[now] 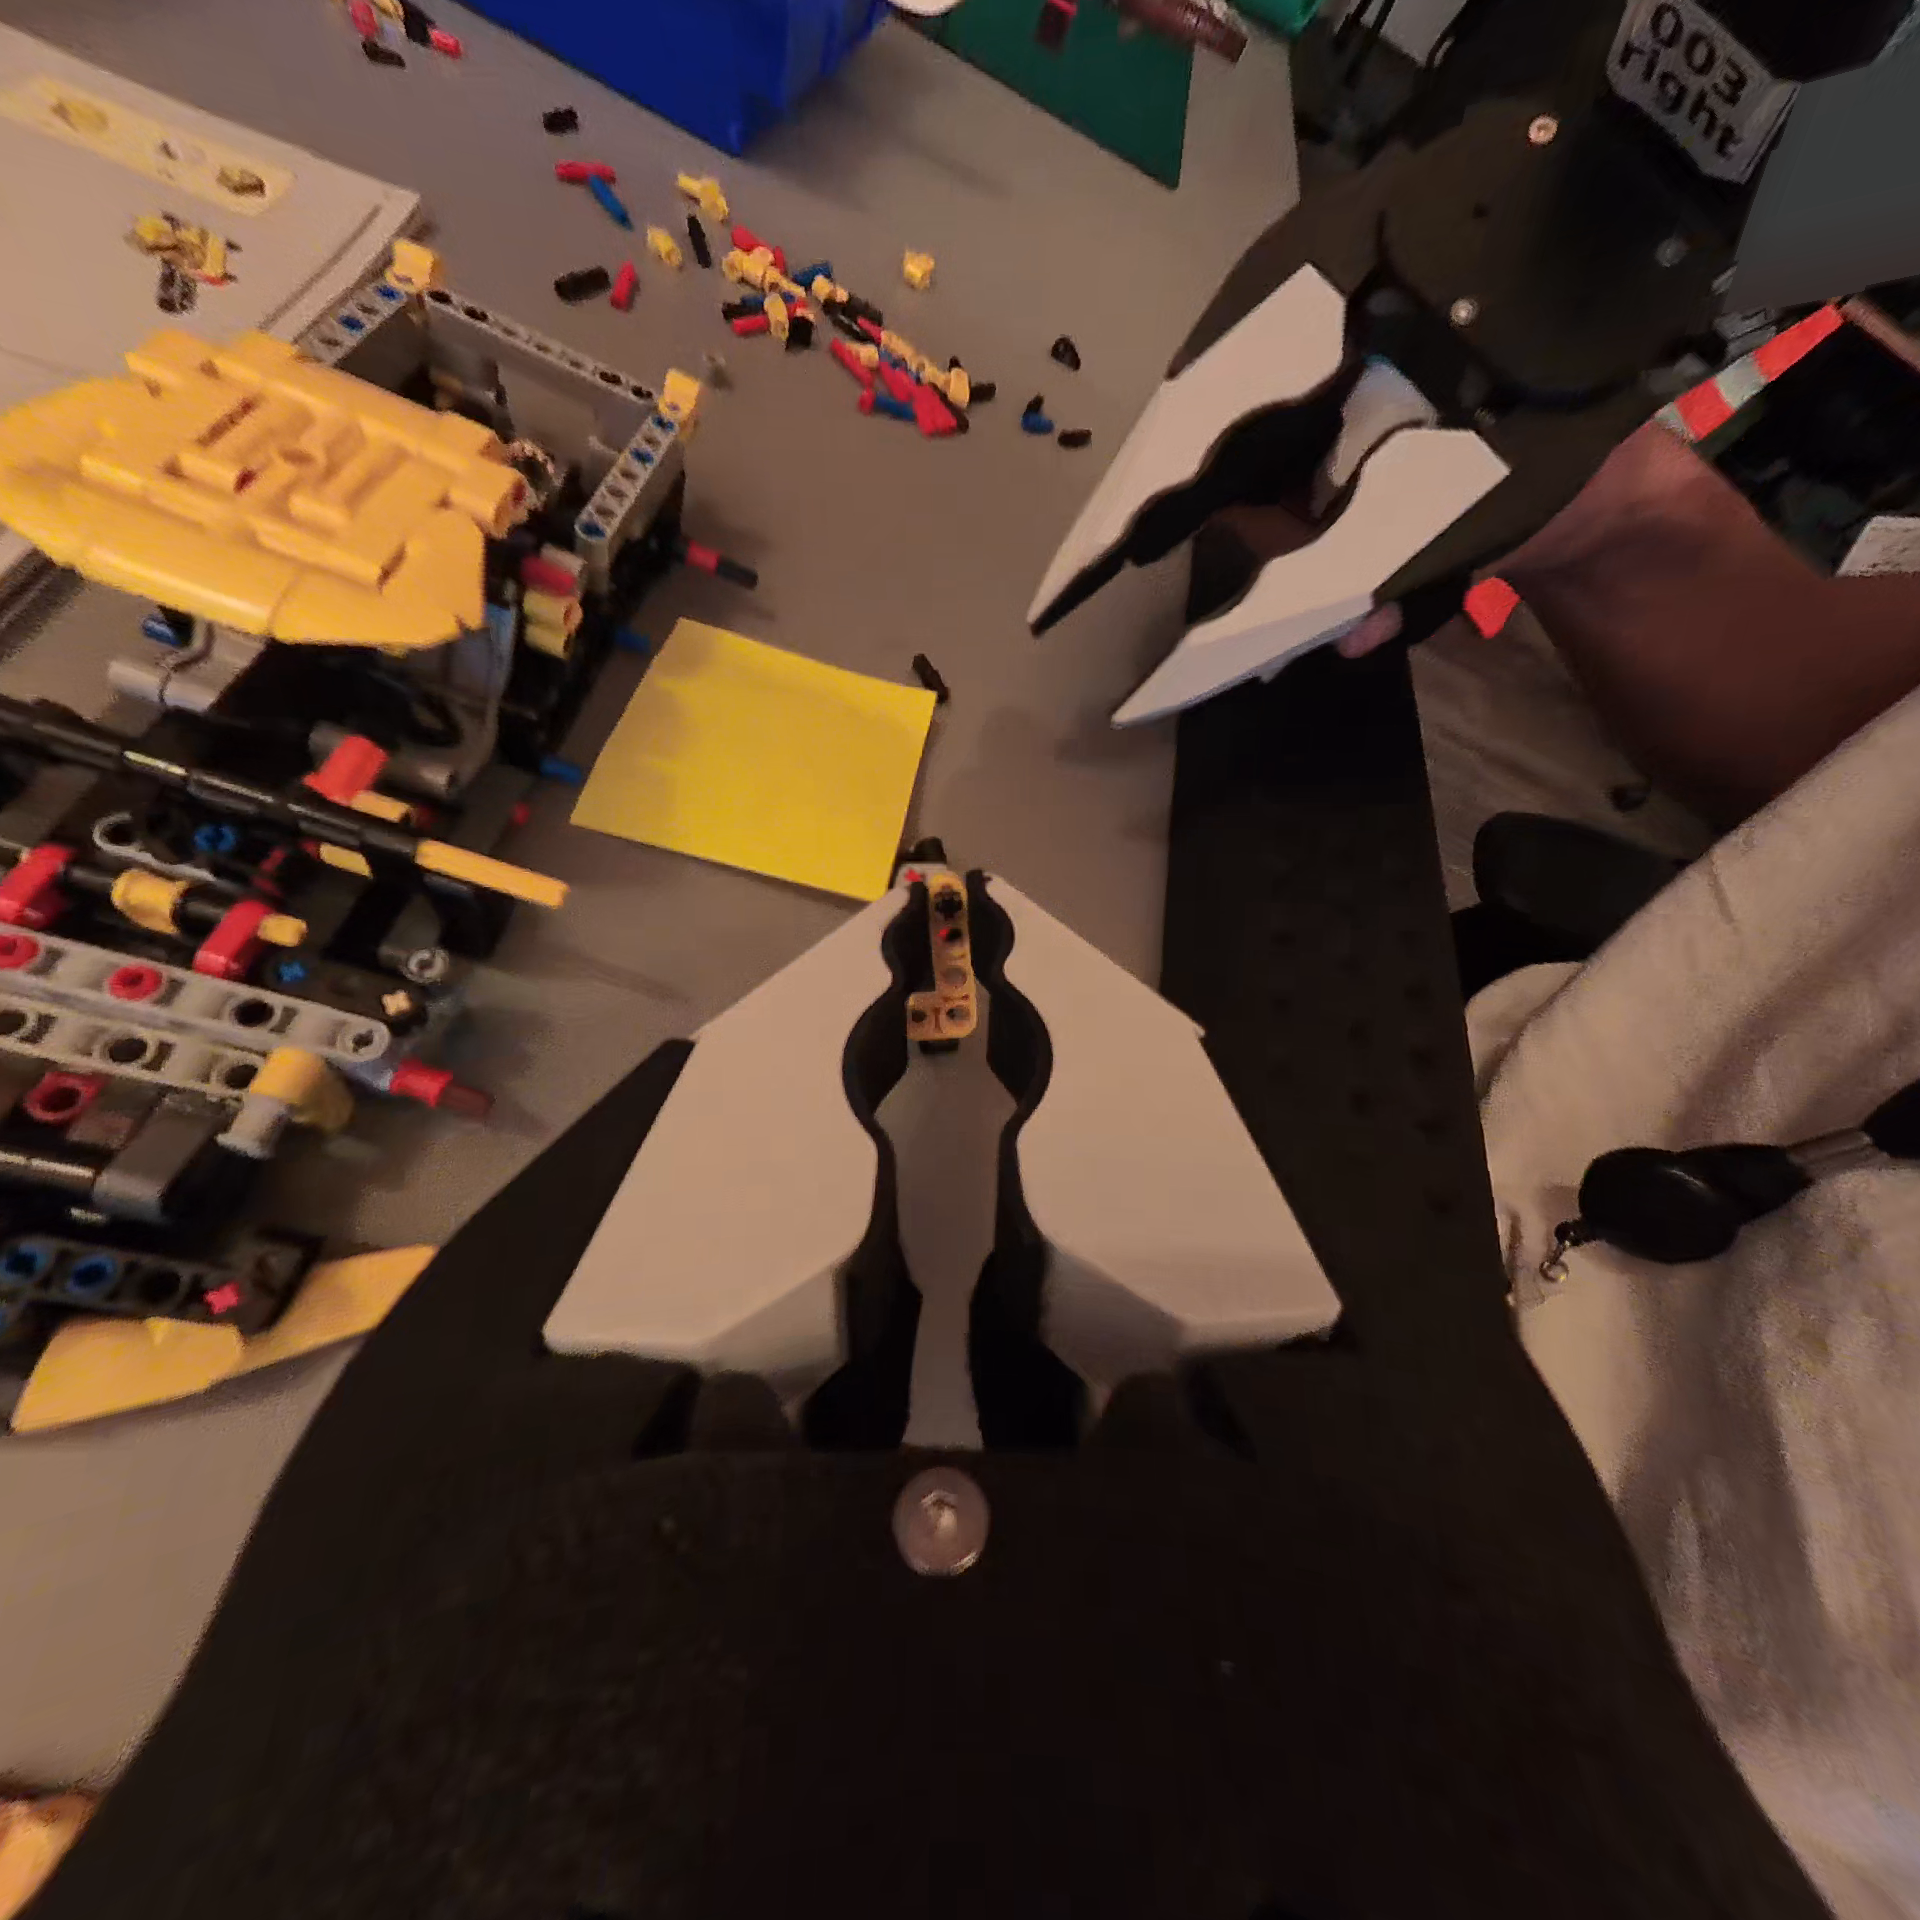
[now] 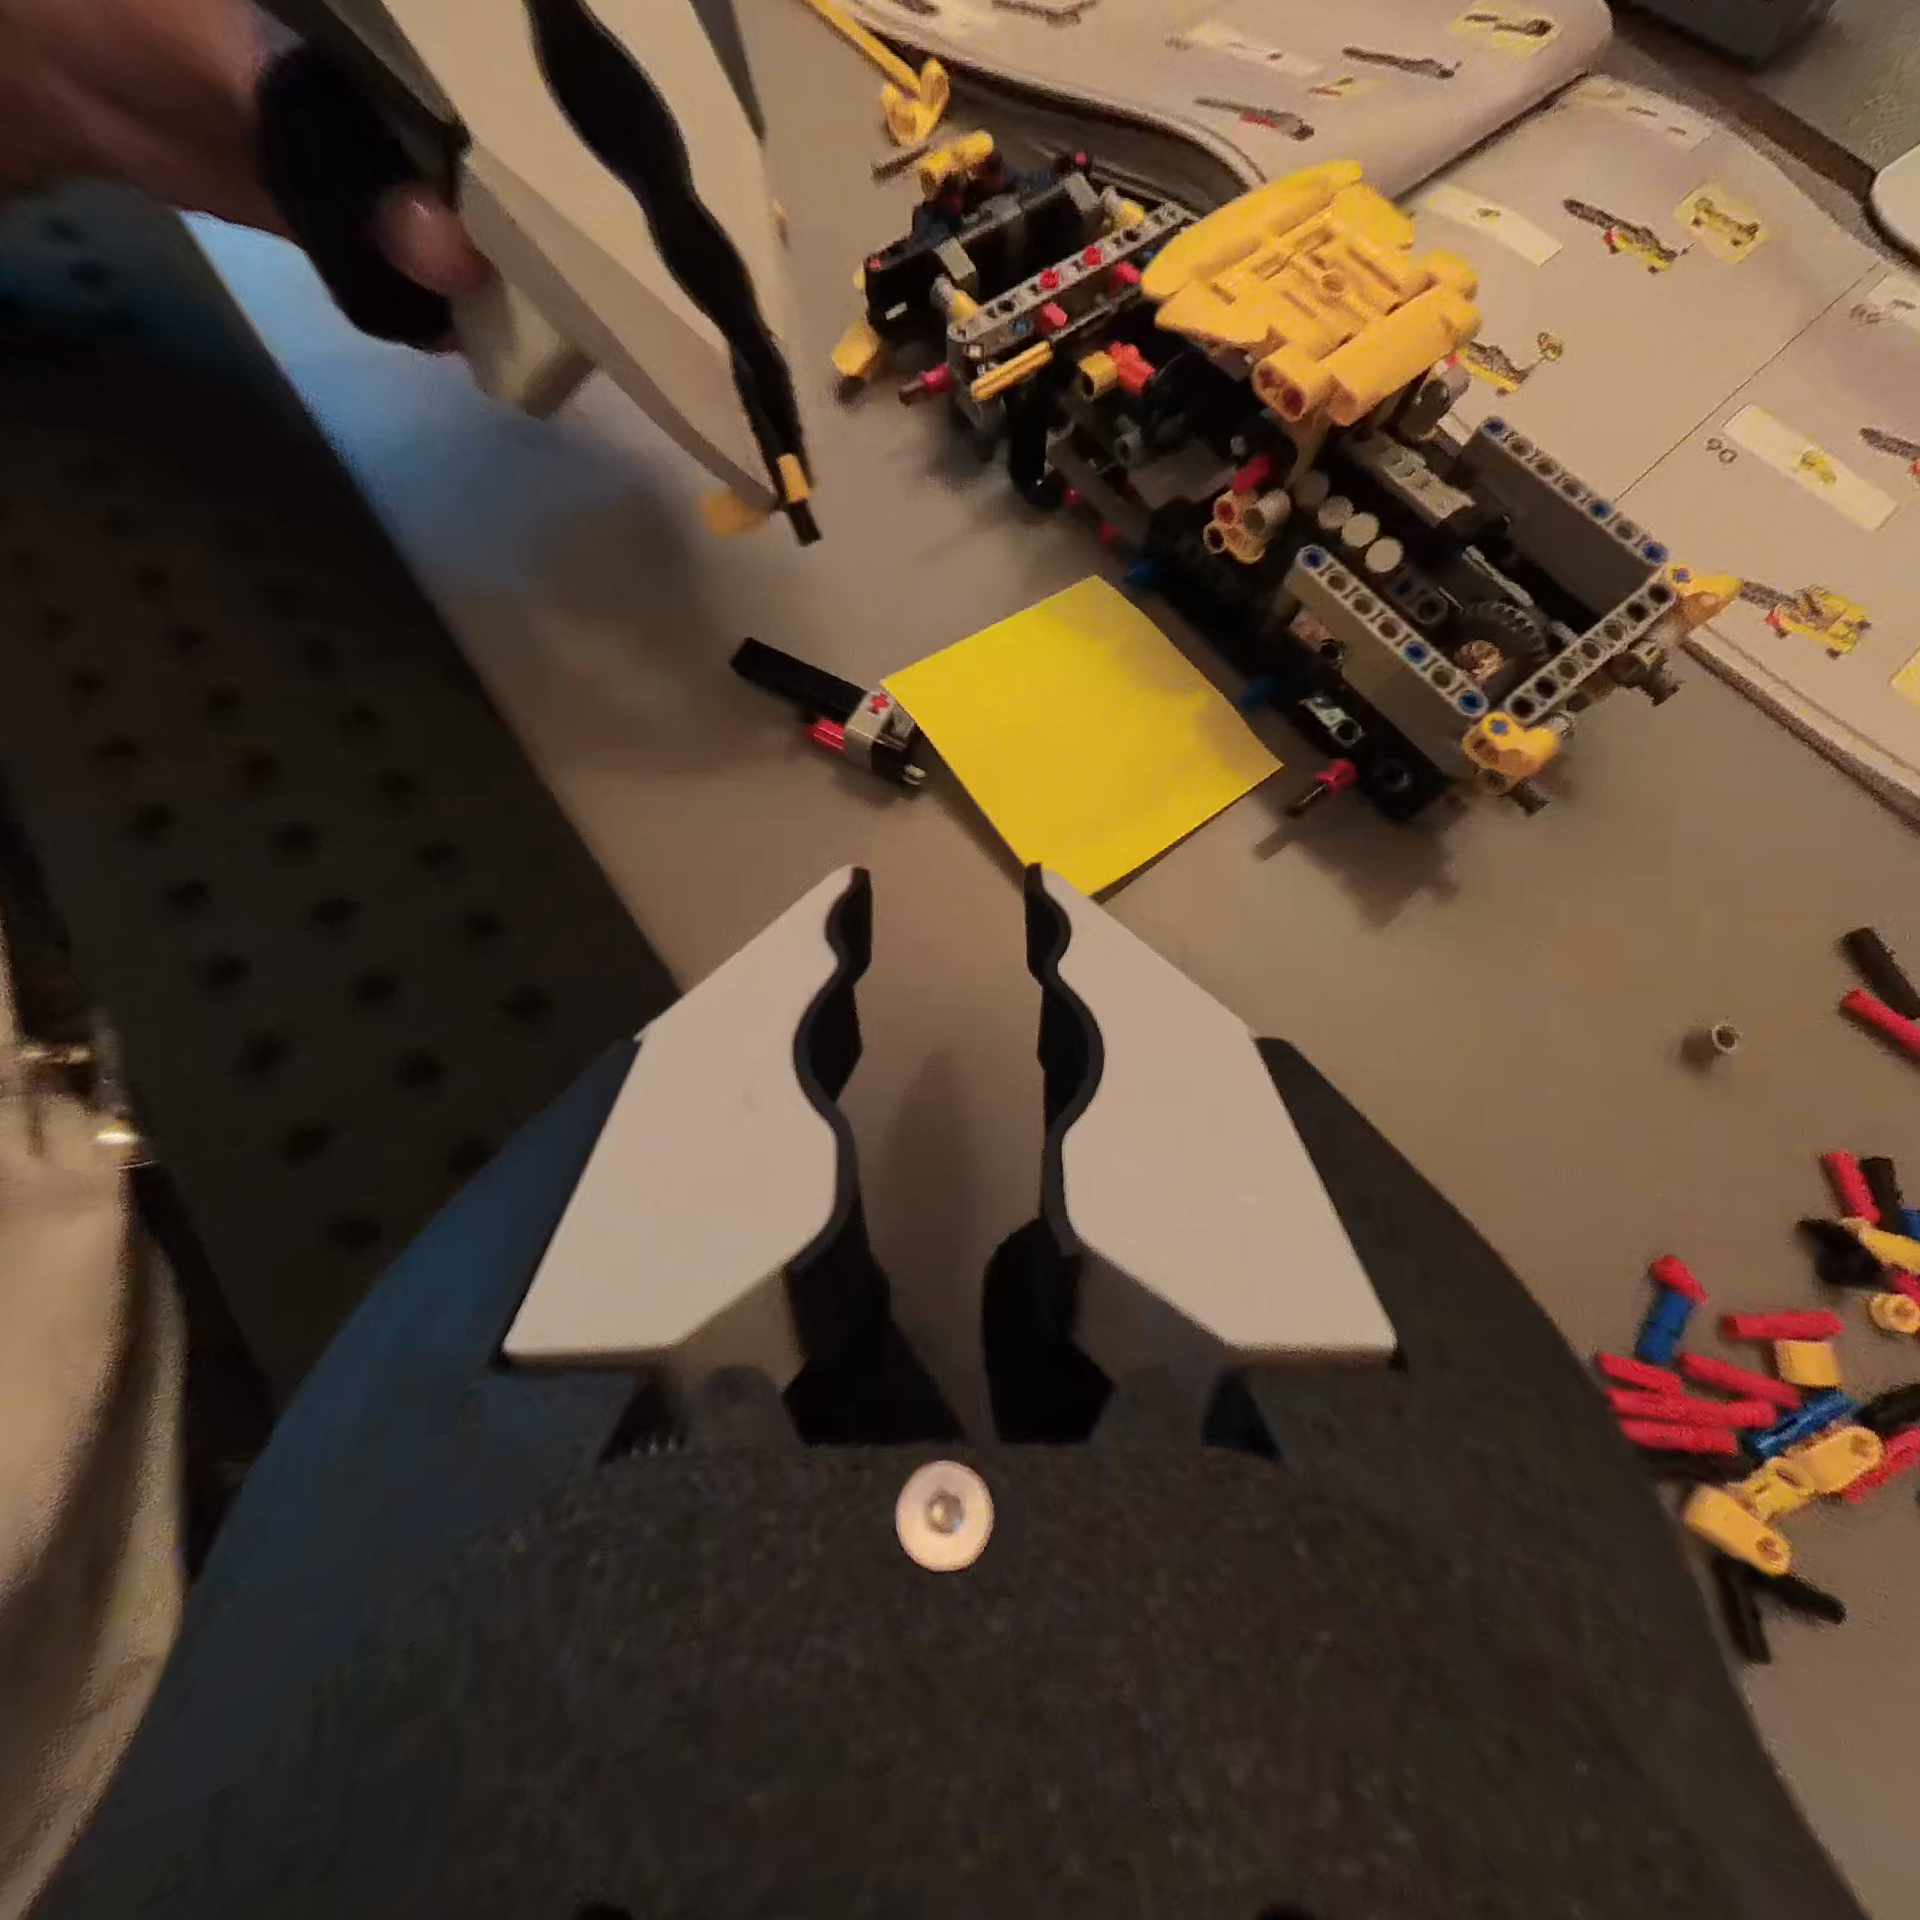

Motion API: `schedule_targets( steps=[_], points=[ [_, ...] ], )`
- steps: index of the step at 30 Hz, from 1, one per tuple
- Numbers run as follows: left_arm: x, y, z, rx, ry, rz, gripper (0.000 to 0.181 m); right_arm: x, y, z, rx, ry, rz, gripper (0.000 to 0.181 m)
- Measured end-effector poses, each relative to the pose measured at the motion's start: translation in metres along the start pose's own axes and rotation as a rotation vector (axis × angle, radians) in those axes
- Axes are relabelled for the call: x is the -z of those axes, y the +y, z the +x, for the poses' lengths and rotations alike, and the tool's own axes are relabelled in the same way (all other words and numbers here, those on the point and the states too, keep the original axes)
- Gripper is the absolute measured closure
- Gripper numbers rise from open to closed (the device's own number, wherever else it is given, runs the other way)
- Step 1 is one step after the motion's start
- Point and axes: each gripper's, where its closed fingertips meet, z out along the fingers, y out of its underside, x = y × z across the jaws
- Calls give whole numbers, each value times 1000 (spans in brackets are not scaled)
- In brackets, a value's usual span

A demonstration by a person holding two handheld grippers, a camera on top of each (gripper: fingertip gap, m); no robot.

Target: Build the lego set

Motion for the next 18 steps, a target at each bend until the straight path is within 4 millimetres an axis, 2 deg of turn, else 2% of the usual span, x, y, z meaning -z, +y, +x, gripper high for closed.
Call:
schedule_targets(
  steps=[5,9,12,15,18],
  points=[
    [2,23,-3,40,-64,-116,174,-9,3,1,-1,-31,-30,152],
    [2,43,-14,2,-156,-304,174,-10,17,13,124,-14,-94,151],
    [-1,43,-8,-12,-110,-371,174,-13,19,19,84,-46,-89,151],
    [-3,47,-18,-80,-154,-456,174,-13,18,23,79,-46,-67,151],
    [-10,43,-19,-130,-162,-468,174,-14,17,26,92,-23,-43,151]
  ],
)
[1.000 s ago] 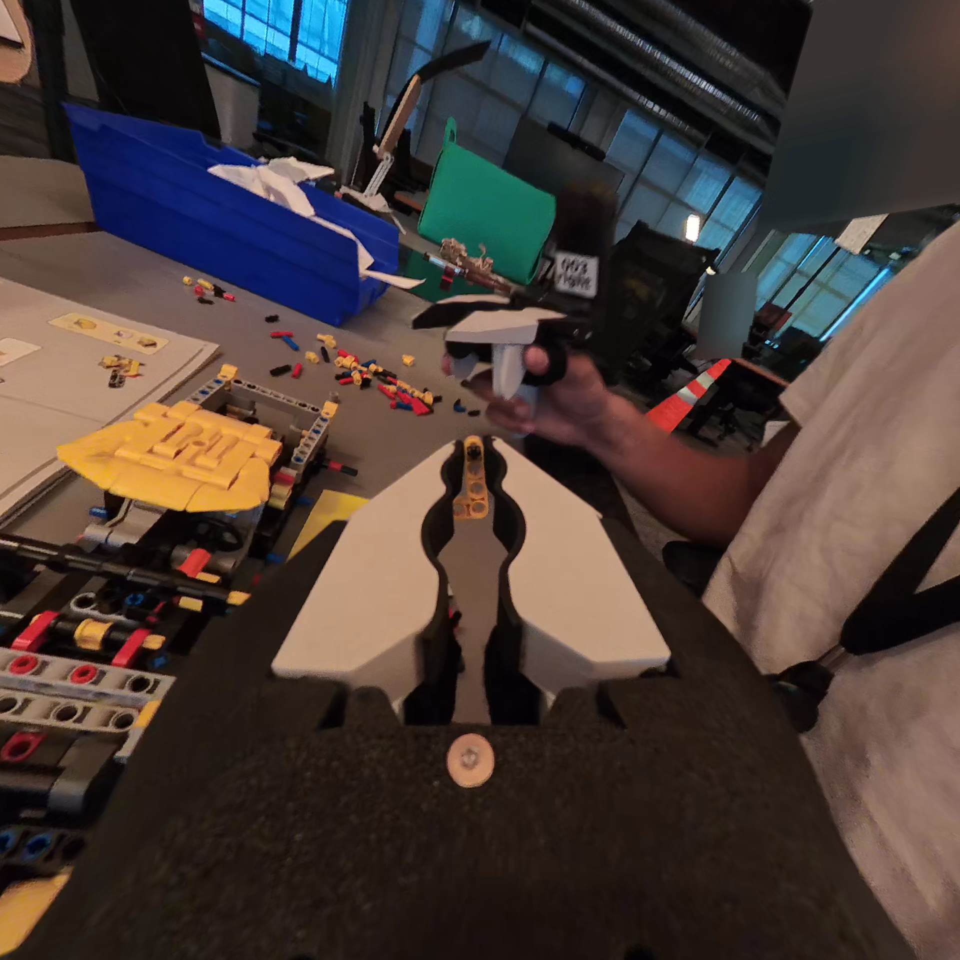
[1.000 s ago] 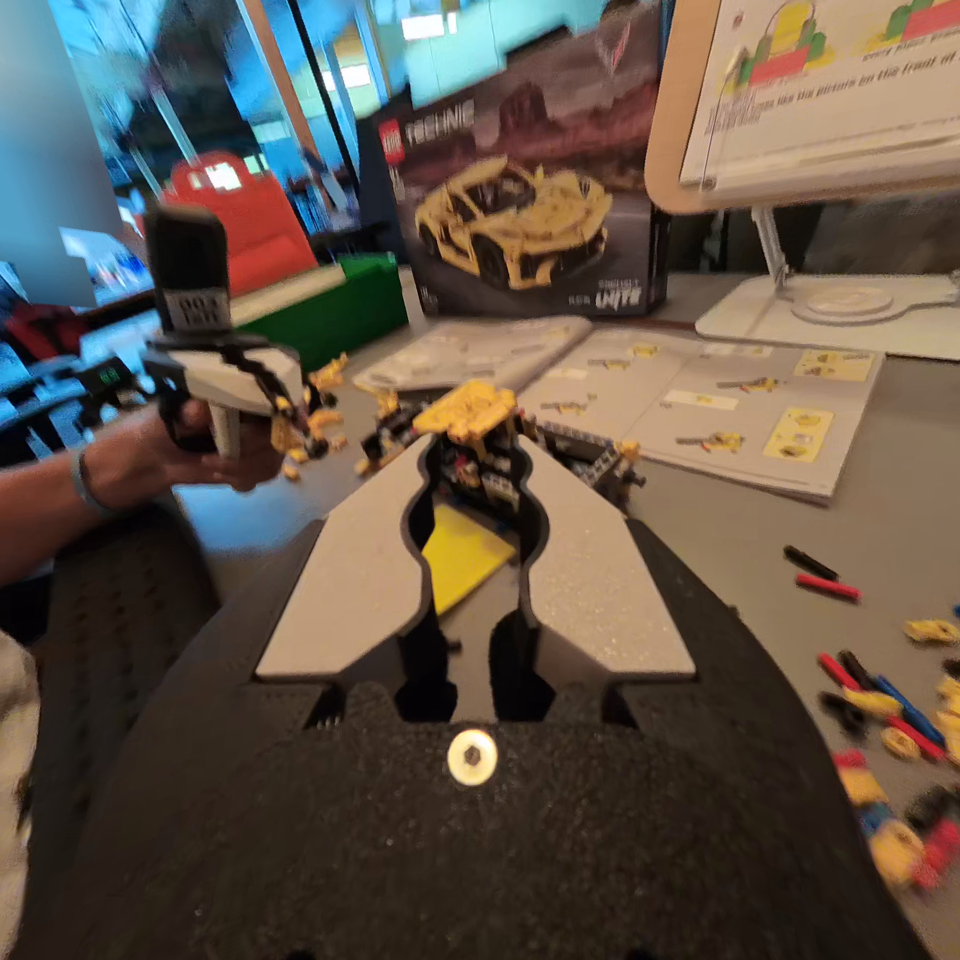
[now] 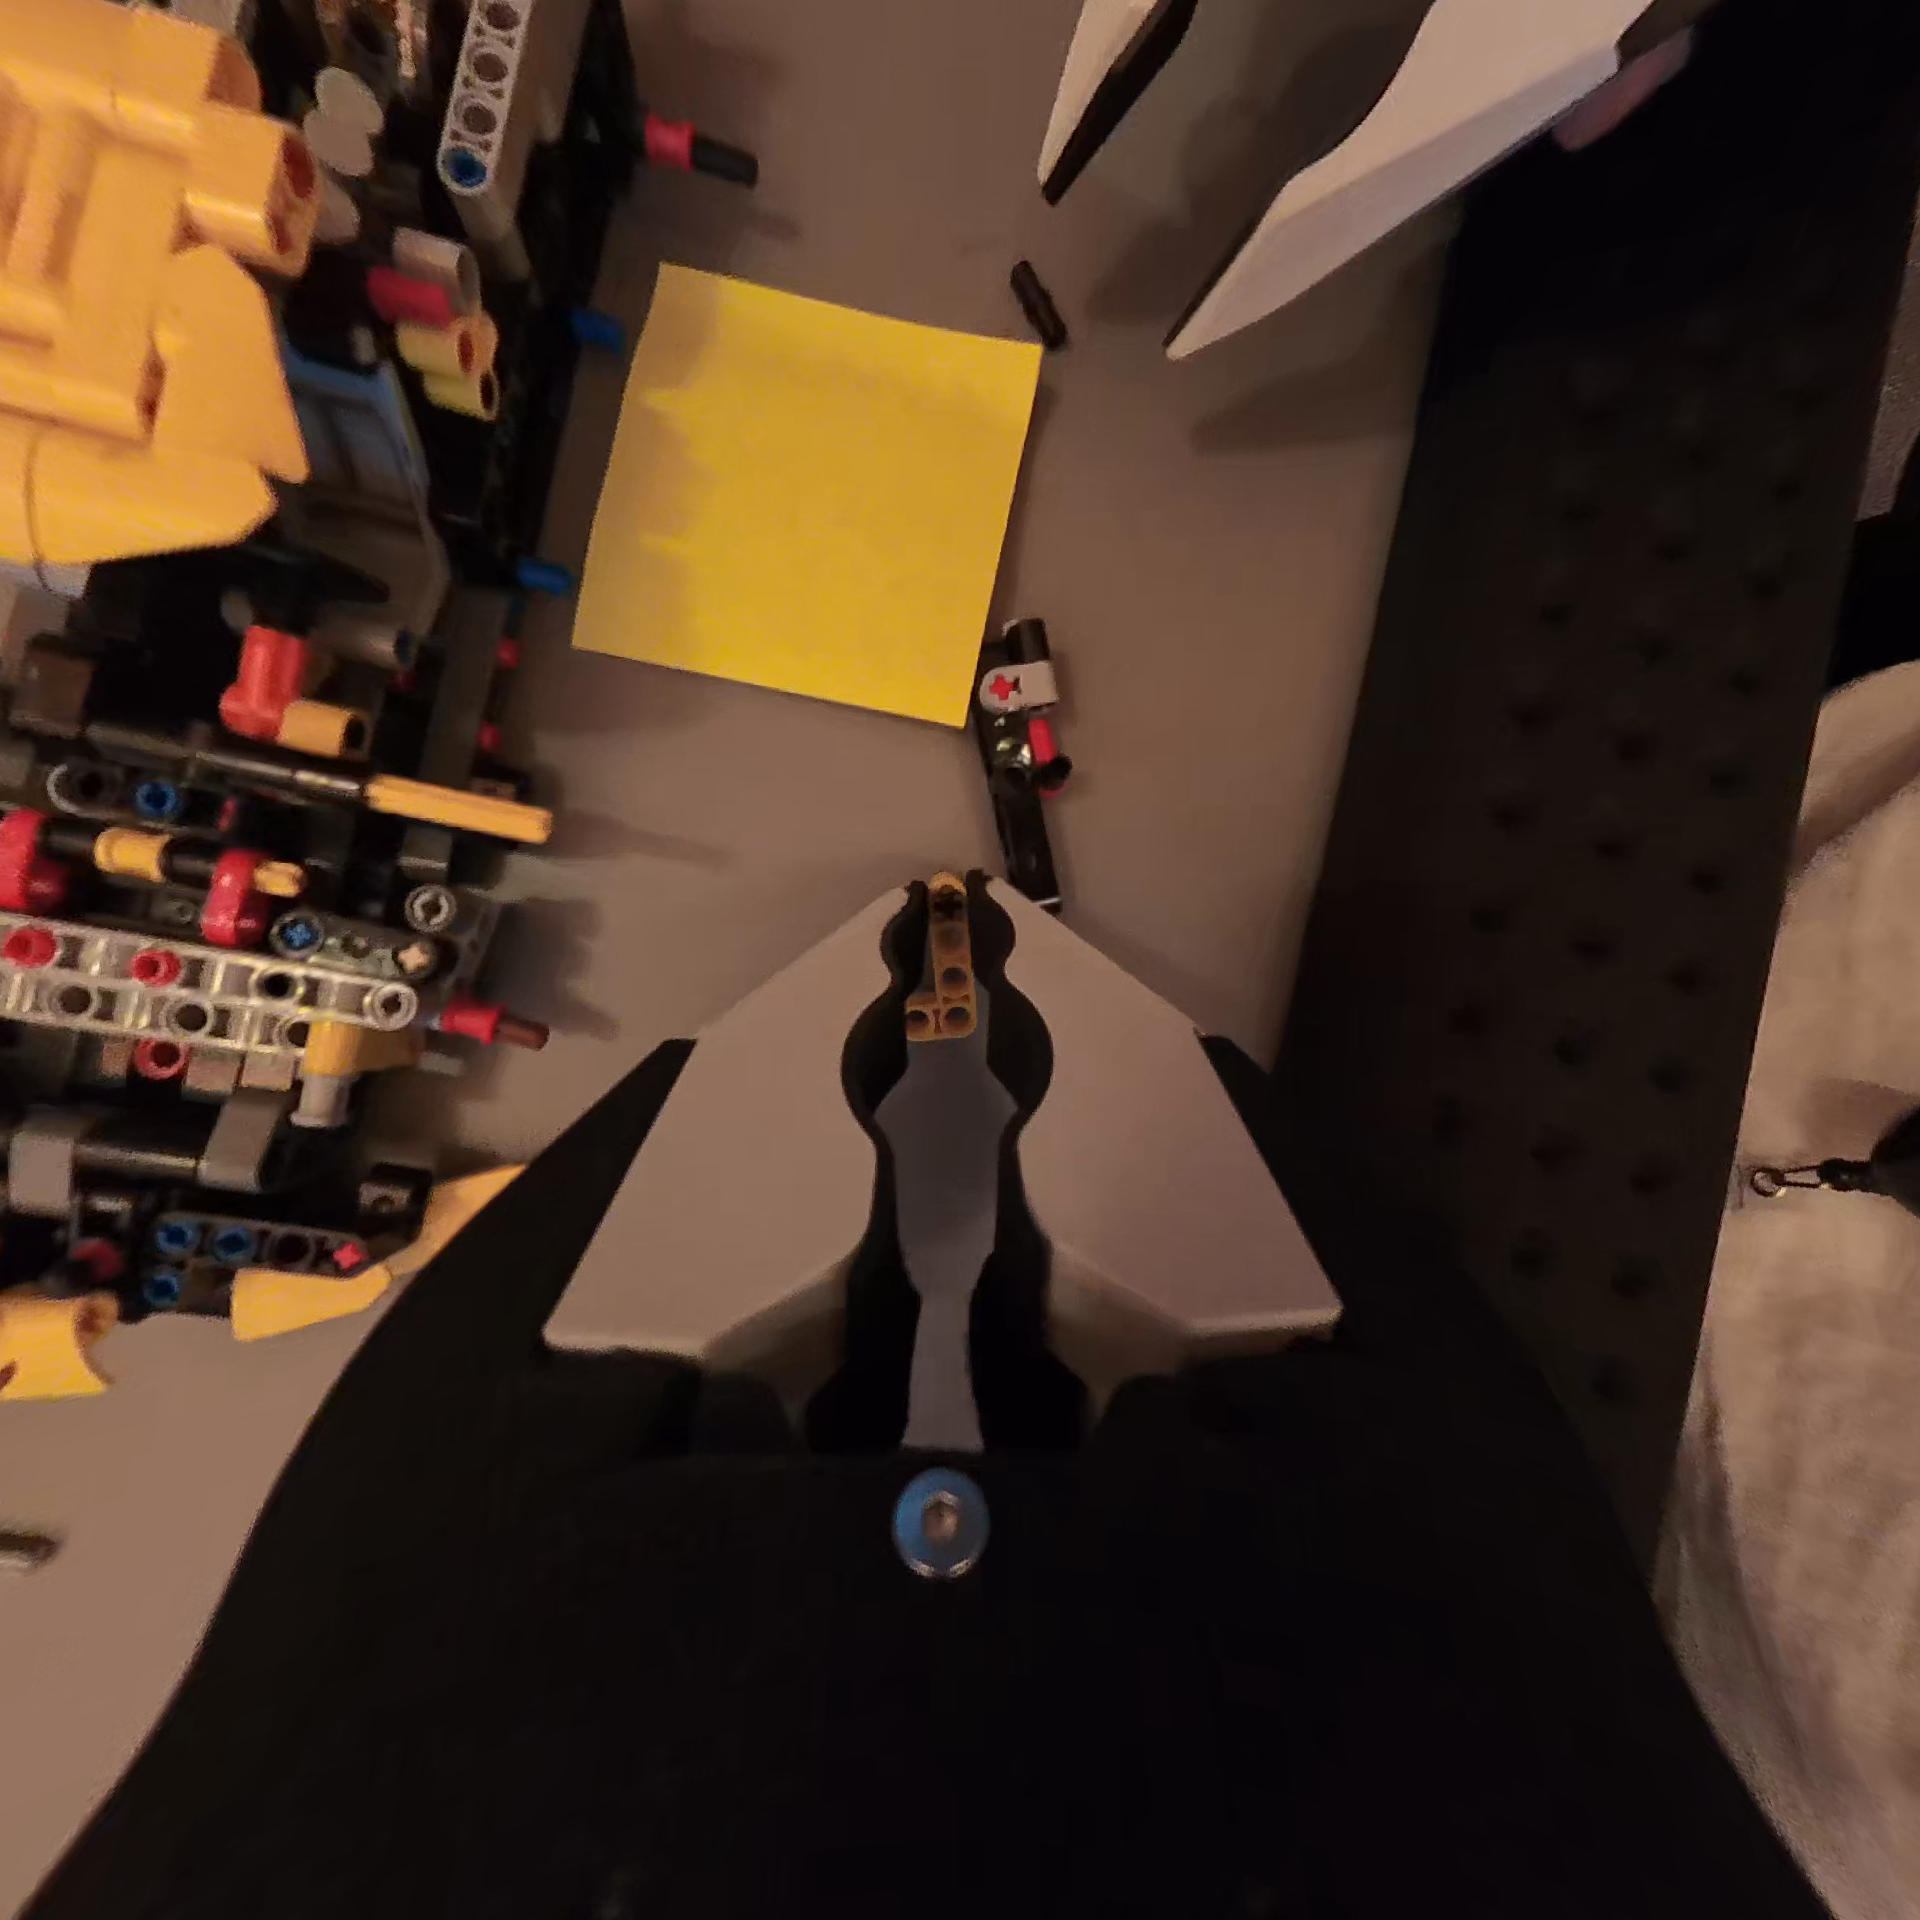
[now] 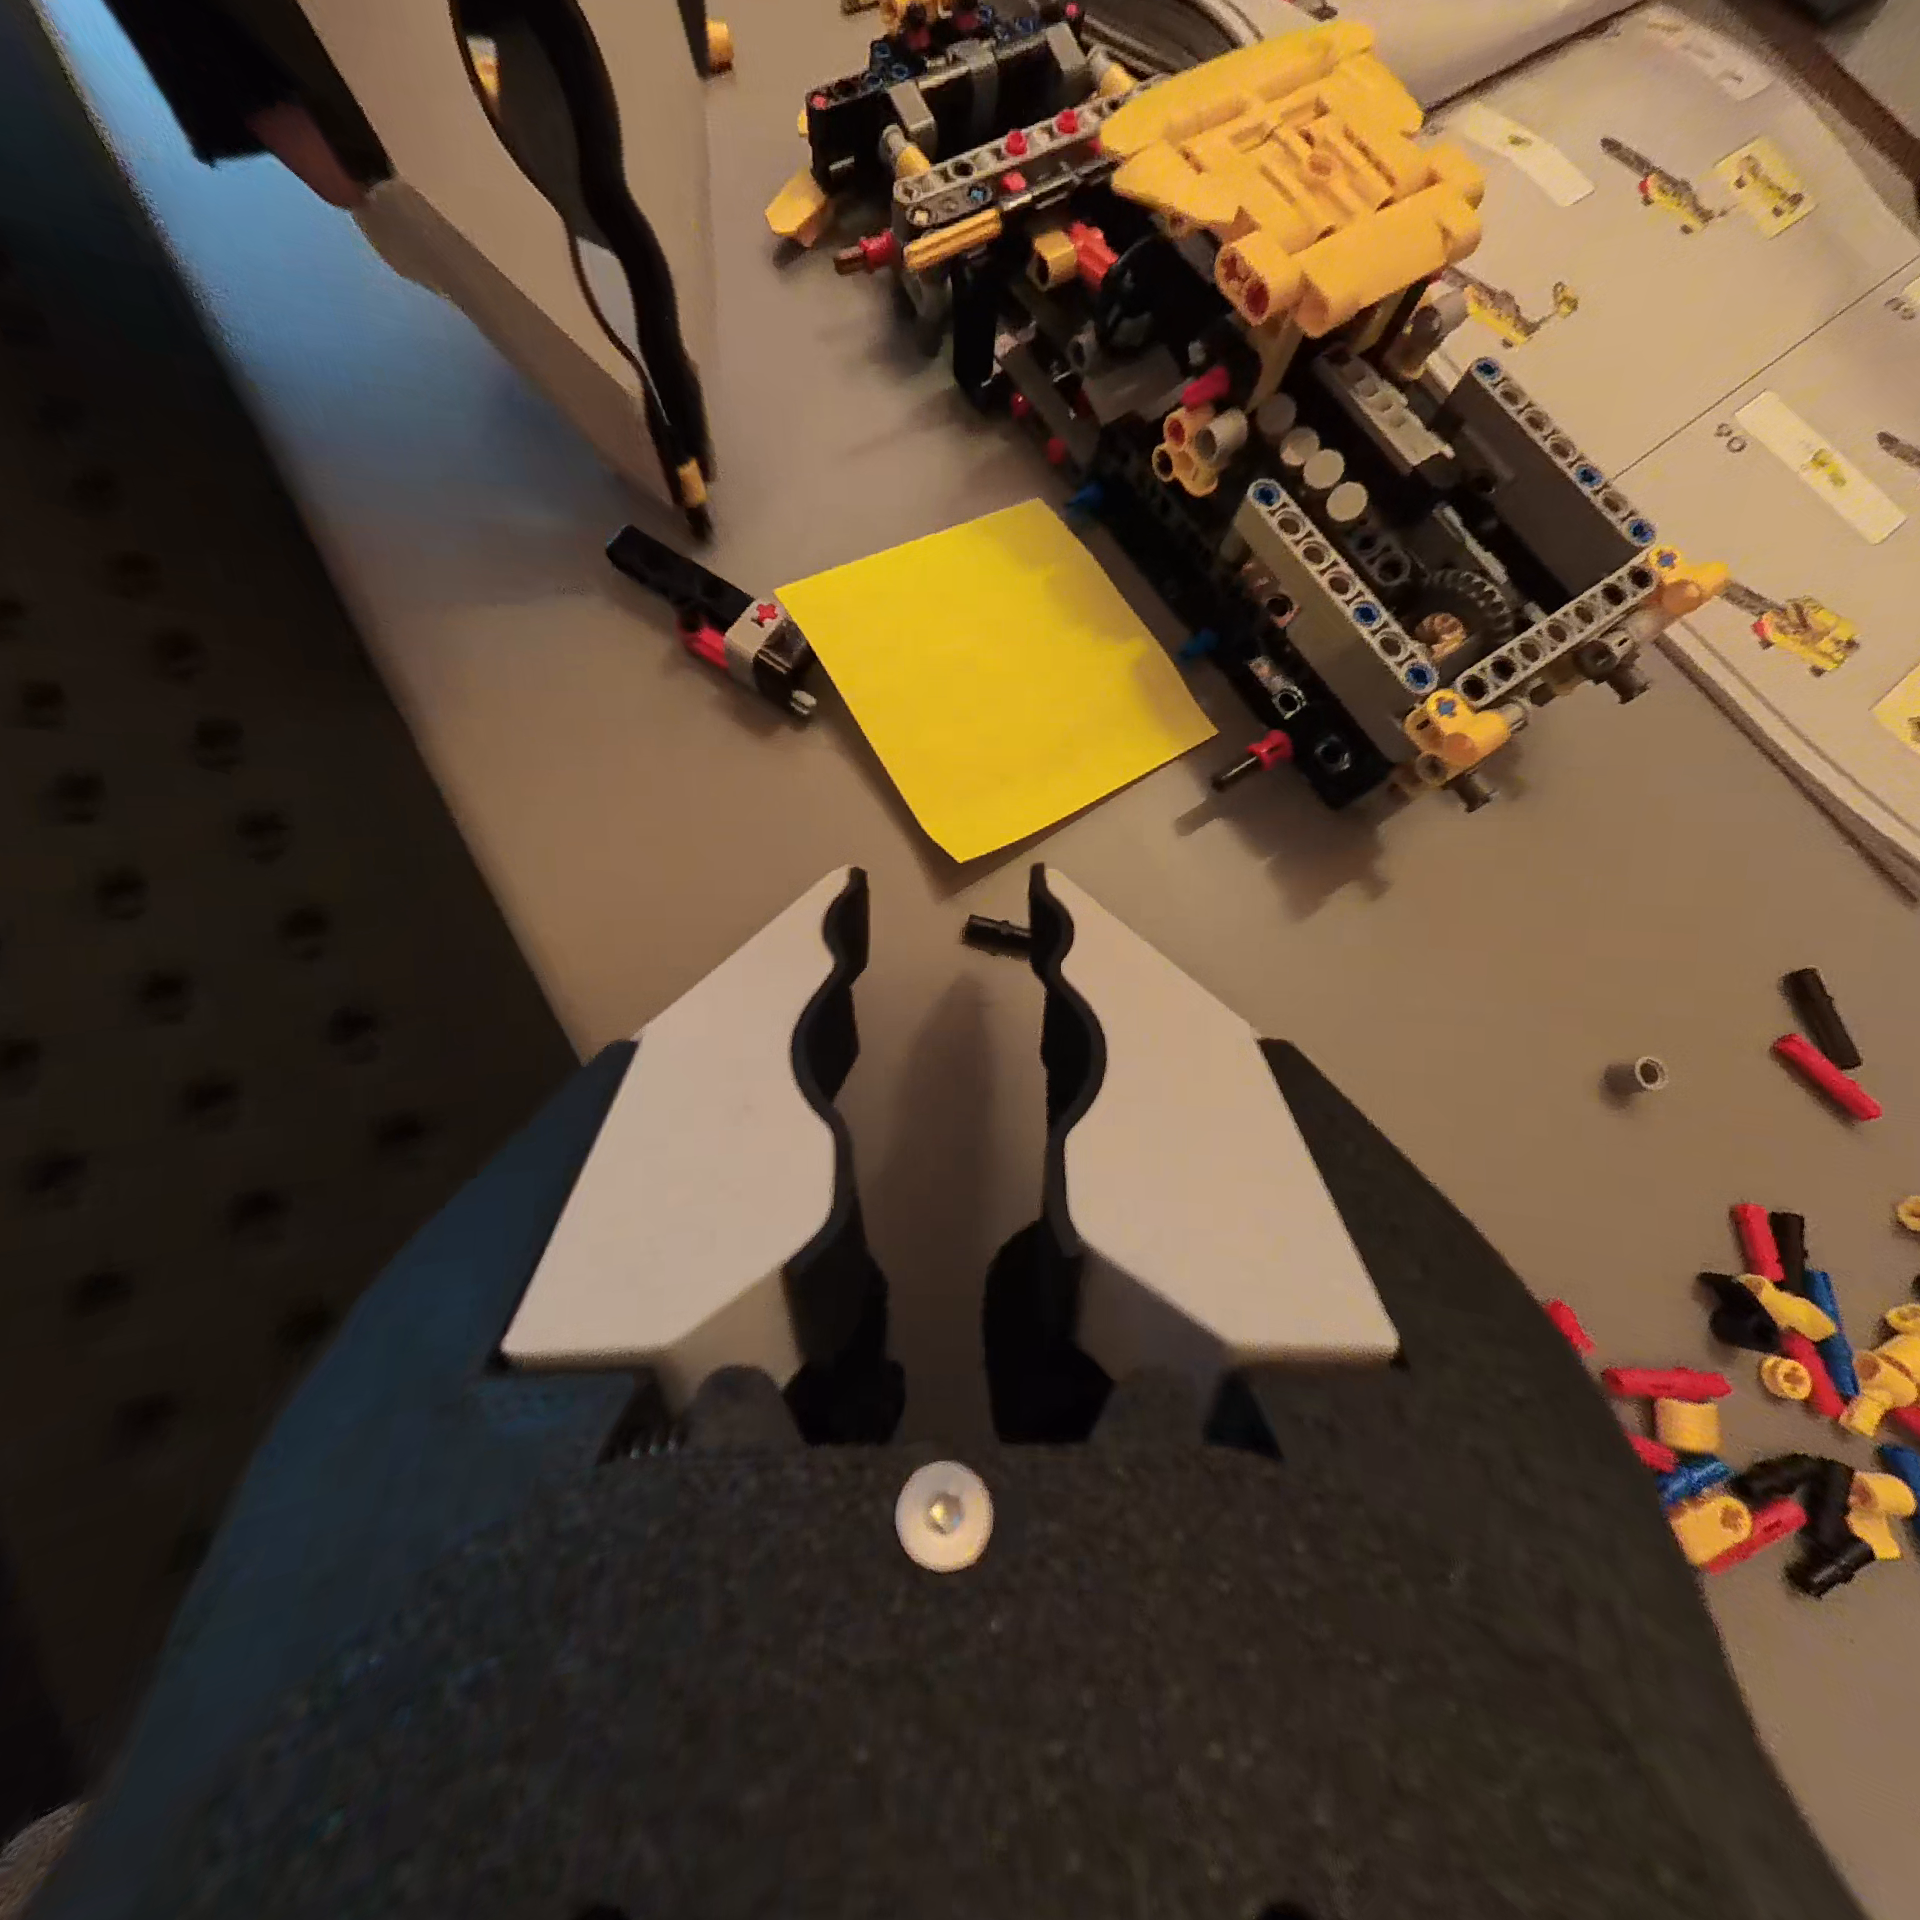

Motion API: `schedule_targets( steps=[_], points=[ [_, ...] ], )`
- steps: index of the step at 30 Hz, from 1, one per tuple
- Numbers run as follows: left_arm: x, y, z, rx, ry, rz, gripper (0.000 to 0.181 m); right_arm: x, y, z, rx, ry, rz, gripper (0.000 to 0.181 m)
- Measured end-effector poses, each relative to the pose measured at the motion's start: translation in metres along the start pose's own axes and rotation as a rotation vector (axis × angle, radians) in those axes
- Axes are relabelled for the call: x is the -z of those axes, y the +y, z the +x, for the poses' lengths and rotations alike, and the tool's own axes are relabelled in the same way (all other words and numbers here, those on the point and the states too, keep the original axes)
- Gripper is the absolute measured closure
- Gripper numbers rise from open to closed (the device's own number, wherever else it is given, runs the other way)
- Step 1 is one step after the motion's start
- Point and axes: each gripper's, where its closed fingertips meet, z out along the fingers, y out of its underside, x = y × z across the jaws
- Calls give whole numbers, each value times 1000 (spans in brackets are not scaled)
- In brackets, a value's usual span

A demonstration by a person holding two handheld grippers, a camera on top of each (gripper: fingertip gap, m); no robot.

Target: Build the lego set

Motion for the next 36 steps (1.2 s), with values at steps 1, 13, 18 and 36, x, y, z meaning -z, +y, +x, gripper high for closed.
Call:
schedule_targets(
  steps=[1,13,18,36],
  points=[
    [-2,-2,1,2,8,3,174,-1,-1,0,17,8,10,152],
    [-8,-11,0,67,9,90,174,-28,5,-5,340,-22,-118,180],
    [-6,-10,-6,76,-19,106,174,-24,-2,-2,361,3,-110,181],
    [-20,-41,-7,74,79,170,174,-27,-6,0,-21,-150,-72,132]
  ],
)
